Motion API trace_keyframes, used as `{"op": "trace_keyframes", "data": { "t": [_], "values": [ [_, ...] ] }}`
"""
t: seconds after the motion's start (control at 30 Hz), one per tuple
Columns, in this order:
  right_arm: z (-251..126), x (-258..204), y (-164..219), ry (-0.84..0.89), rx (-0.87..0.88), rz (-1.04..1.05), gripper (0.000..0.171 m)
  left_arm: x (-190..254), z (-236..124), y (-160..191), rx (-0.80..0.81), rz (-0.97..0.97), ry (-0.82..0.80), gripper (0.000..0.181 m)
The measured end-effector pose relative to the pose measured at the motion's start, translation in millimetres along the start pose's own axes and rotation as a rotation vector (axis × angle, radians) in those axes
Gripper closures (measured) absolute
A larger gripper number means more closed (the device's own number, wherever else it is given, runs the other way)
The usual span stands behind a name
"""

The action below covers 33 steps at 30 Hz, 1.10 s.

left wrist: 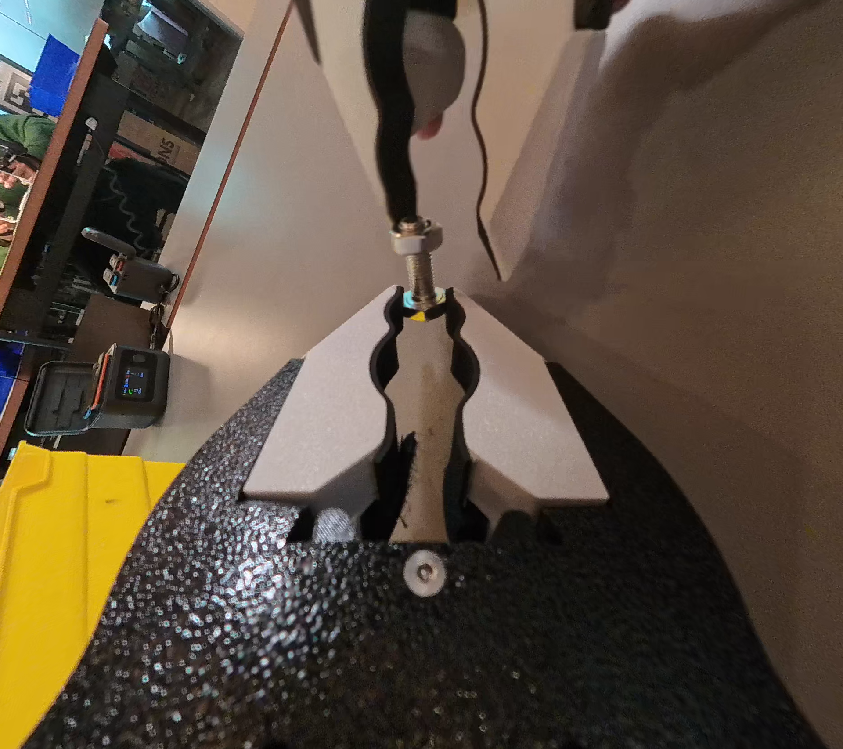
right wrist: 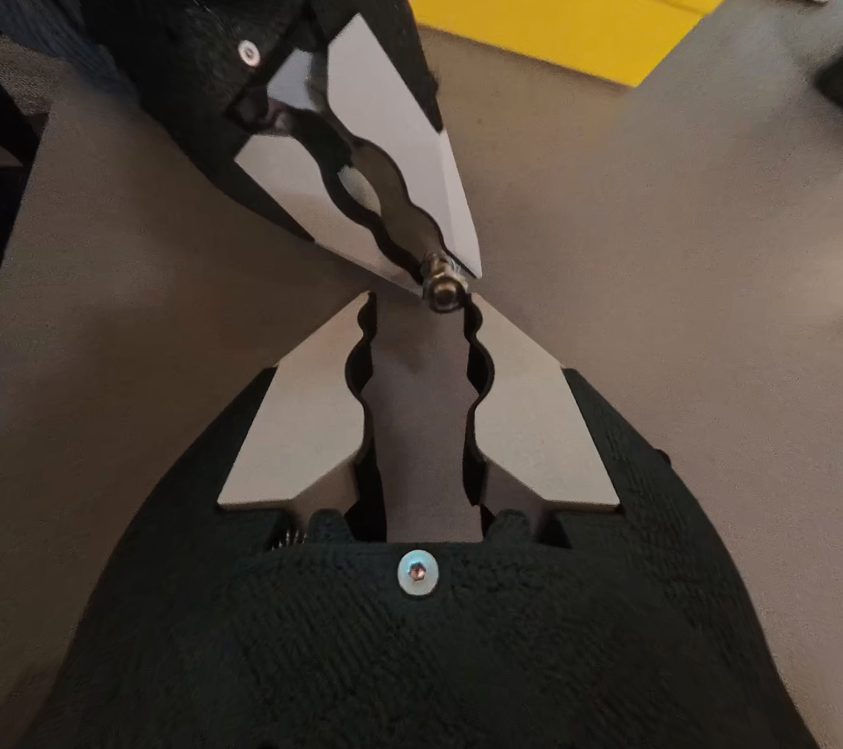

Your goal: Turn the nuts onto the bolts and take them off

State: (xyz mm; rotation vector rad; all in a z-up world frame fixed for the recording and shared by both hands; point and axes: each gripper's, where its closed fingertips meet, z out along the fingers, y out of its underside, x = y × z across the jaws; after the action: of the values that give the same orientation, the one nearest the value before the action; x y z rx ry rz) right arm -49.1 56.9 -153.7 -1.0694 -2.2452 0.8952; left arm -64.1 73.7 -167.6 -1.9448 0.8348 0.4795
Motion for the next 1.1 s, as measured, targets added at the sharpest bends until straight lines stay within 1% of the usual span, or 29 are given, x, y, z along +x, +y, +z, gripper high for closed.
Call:
{"op": "trace_keyframes", "data": {
  "t": [0.03, 0.1, 0.13, 0.17, 0.23, 0.33, 0.37, 0.43, 0.5, 0.53, 0.57, 0.67, 0.73, 0.77, 0.83, 0.87, 0.93, 0.97, 1.0, 1.1],
  "values": [
    [0, -2, -9, 0.009, 0.04, -0.043, 0.132, 0, 0, 0, 0.005, 0.003, 0.0, 0.165],
    [-5, -14, -31, -0.011, 0.159, -0.132, 0.135, 0, 0, 0, -0.003, 0.004, -0.003, 0.165],
    [-8, -13, -37, 0.007, 0.192, -0.133, 0.136, 0, 0, 0, -0.005, 0.004, -0.002, 0.165],
    [-10, -6, -35, 0.03, 0.174, -0.102, 0.136, 0, 0, 0, -0.002, 0.002, -0.003, 0.165],
    [-11, 7, -16, 0.047, 0.082, -0.009, 0.136, 0, 0, 0, 0.0, -0.004, -0.002, 0.165],
    [-8, 8, 11, 0.012, -0.038, 0.067, 0.138, 0, 0, 0, -0.002, -0.008, 0.0, 0.165],
    [-6, 4, 10, -0.007, -0.041, 0.065, 0.138, 0, 0, 0, -0.002, -0.008, 0.0, 0.165],
    [-3, -2, -5, -0.01, 0.022, 0.001, 0.133, 0, 0, 0, -0.002, -0.014, 0.002, 0.165],
    [-6, -12, -30, -0.007, 0.145, -0.104, 0.129, 0, 0, 0, -0.001, -0.012, 0.0, 0.165],
    [-10, -14, -39, 0.0, 0.192, -0.119, 0.132, 0, 0, 0, -0.004, -0.013, 0.002, 0.165],
    [-12, -10, -39, 0.015, 0.184, -0.091, 0.132, 0, 0, 0, -0.003, -0.014, 0.001, 0.165],
    [-12, 5, -15, 0.028, 0.069, 0.03, 0.133, 0, 0, 0, -0.001, -0.016, 0.001, 0.165],
    [-10, 6, 1, 0.023, -0.004, 0.052, 0.139, 0, 0, 0, -0.003, -0.015, 0.001, 0.165],
    [-8, 4, 2, 0.011, -0.019, 0.052, 0.139, 0, 0, 0, -0.003, -0.015, 0.001, 0.165],
    [-5, 0, -8, 0.015, 0.018, -0.008, 0.135, 0, 0, 0, -0.002, -0.014, 0.003, 0.165],
    [-5, -4, -18, 0.023, 0.065, -0.069, 0.133, 0, 0, 0, -0.002, -0.009, 0.001, 0.165],
    [-10, -13, -38, 0.031, 0.18, -0.164, 0.136, 0, 0, 0, -0.008, -0.012, 0.0, 0.165],
    [-12, -8, -40, 0.057, 0.177, -0.155, 0.137, 0, 0, 0, -0.006, -0.013, -0.001, 0.165],
    [-12, -2, -34, 0.071, 0.14, -0.121, 0.136, 0, 0, 0, -0.005, -0.015, -0.001, 0.165],
    [-11, 11, -5, 0.083, 0.01, -0.021, 0.137, 0, 0, 0, -0.006, -0.022, 0.0, 0.165]
  ]
}}
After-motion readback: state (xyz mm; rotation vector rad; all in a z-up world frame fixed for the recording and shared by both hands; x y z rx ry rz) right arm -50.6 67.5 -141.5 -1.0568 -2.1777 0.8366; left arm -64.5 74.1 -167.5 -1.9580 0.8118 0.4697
